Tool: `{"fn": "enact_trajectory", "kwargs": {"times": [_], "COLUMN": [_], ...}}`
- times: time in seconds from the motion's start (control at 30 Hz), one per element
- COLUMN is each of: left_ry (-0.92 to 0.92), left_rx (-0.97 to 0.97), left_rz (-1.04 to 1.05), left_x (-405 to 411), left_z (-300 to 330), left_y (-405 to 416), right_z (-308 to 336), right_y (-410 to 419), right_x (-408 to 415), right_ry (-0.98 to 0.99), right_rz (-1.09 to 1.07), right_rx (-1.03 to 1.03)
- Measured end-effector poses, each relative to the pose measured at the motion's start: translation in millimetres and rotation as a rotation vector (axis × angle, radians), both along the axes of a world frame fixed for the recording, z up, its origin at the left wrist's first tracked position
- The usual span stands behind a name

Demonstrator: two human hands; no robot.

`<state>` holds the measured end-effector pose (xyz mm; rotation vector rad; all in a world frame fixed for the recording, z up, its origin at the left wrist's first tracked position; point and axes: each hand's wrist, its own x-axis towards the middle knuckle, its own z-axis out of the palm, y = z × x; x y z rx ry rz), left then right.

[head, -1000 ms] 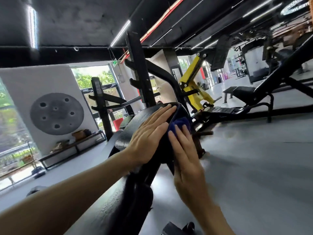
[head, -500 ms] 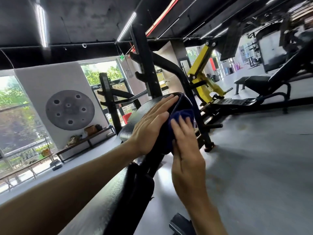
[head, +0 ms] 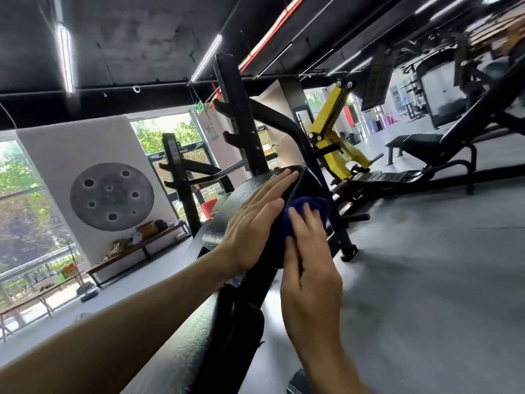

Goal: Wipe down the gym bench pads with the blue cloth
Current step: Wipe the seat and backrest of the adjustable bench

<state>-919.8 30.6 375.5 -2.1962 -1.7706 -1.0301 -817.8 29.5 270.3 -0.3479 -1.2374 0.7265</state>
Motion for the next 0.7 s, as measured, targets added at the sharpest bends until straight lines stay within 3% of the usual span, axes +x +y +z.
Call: {"fn": "enact_trajectory", "kwargs": {"times": [0.3, 0.53, 0.7], "left_ry": [0.009, -0.027, -0.046], "left_rx": [0.002, 0.001, -0.001], "left_rz": [0.015, -0.025, -0.063], "left_x": [4, -2, -3], "left_z": [1, -2, -2], "left_y": [-1, 1, 2], "right_z": [83, 5, 45], "right_y": [81, -3, 47], "right_x": [23, 4, 11], "right_ry": [-0.115, -0.040, -0.056], "right_rz": [0.039, -0.009, -0.018], "right_rx": [-0.066, -0.014, -0.036]}}
